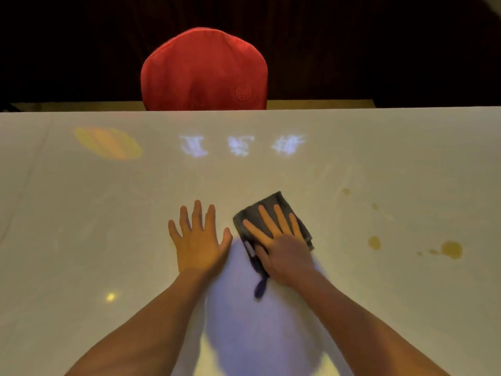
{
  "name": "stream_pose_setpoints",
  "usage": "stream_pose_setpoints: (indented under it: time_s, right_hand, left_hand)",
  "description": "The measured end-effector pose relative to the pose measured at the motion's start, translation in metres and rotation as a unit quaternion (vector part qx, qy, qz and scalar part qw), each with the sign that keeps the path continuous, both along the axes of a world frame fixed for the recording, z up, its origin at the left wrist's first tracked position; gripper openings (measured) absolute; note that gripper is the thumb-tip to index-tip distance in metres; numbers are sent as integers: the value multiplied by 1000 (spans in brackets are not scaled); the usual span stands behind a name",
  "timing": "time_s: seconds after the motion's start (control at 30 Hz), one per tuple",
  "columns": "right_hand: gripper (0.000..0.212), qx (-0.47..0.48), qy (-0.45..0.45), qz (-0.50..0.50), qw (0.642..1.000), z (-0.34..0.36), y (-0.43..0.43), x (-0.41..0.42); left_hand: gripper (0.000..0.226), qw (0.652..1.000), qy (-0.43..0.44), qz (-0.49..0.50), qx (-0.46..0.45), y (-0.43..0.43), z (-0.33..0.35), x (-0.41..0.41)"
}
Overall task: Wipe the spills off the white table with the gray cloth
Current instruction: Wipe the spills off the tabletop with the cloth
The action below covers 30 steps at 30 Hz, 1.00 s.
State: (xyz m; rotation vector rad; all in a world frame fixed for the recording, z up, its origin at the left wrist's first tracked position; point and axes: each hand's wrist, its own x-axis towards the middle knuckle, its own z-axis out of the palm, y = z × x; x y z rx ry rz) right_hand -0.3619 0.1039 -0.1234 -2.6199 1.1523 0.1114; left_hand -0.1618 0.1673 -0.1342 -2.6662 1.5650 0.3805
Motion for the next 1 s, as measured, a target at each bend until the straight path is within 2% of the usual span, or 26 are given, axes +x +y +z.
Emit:
stream_pose_setpoints:
  time_s: [0.1, 0.17, 0.27, 0.33, 0.4, 0.47, 0.57, 0.7, 0.77, 0.8, 0.87, 0.93, 1.0]
  right_hand:
    - [58, -22, 26, 106, 994, 1, -18, -72]
    - [57, -48, 42, 109, 992, 5, -46, -112]
    - [56, -42, 45, -83, 995, 5, -69, -126]
    - [57, -45, 36, -237, 970, 0, -70, -90]
    - [57, -28, 21, -314, 949, 1, -59, -37]
    - [55, -43, -29, -268, 962, 2, -29, 13]
    - [51, -47, -83, -108, 990, -3, 15, 40]
    - [55, -50, -16, 100, 994, -5, -20, -16]
    - [56, -57, 10, 125, 990, -3, -47, -49]
    - [56, -57, 24, 98, 993, -1, -57, -61]
    - [55, -52, 29, -24, 998, -3, -69, -65]
    - [57, -40, 22, -183, 982, -4, -65, -40]
    - [58, -20, 13, -261, 965, -3, -46, 4]
  left_hand:
    - [80, 1000, -11, -3, 23, 0, 2, 0]
    - [88, 999, -17, -7, 30, 0, 3, 0]
    - [88, 1000, 1, -6, 17, 0, 3, -1]
    - [87, 1000, 3, -5, 12, -1, 3, -1]
    - [83, 1000, 2, -5, 15, -1, 3, -1]
    - [76, 1000, 2, -5, 8, -1, 4, -2]
    - [73, 1000, 2, -1, -11, 0, 4, 0]
    - [72, 1000, 5, -3, -15, 1, 3, 1]
    - [74, 1000, -2, -1, -8, 0, 2, 3]
    - [77, 1000, -5, -3, -3, 0, 2, 2]
    - [79, 1000, -6, -3, -1, 0, -1, 2]
    - [79, 1000, 1, 3, -9, 0, -3, 2]
    - [78, 1000, 4, 7, -23, 0, -3, 3]
